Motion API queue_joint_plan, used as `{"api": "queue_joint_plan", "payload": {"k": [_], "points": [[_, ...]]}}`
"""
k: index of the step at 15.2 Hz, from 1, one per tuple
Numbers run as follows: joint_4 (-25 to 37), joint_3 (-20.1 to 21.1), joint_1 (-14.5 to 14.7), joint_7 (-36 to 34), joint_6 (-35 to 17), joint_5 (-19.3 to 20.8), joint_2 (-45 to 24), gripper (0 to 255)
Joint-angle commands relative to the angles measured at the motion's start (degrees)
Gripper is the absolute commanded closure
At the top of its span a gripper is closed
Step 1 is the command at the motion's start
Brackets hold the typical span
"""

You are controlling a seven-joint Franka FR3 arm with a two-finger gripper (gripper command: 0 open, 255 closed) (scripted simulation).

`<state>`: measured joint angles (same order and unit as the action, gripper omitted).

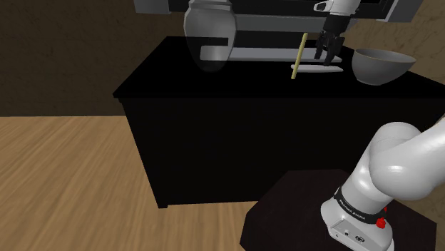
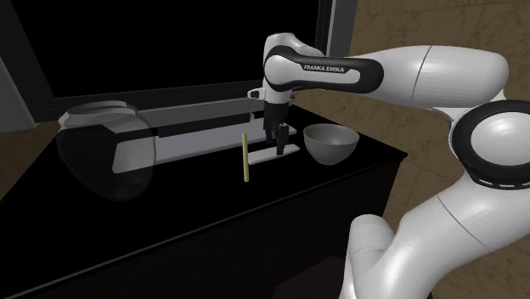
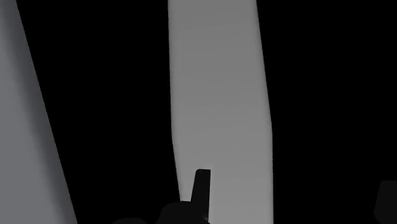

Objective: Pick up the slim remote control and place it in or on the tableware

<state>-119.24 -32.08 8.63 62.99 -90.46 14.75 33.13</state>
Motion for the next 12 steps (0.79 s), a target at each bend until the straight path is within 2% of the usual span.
{"api": "queue_joint_plan", "payload": {"k": [1, 2, 9, 12], "points": [[3.72, -3.49, 1.72, 7.16, -0.05, 0.89, -3.57, 0], [5.60, -5.14, 2.62, 10.36, -0.18, 1.01, -5.47, 0], [-0.43, -5.85, 2.07, 9.80, -5.31, 1.93, -4.48, 0], [-0.90, -5.93, 2.04, 9.76, -5.73, 2.01, -4.43, 0]]}}
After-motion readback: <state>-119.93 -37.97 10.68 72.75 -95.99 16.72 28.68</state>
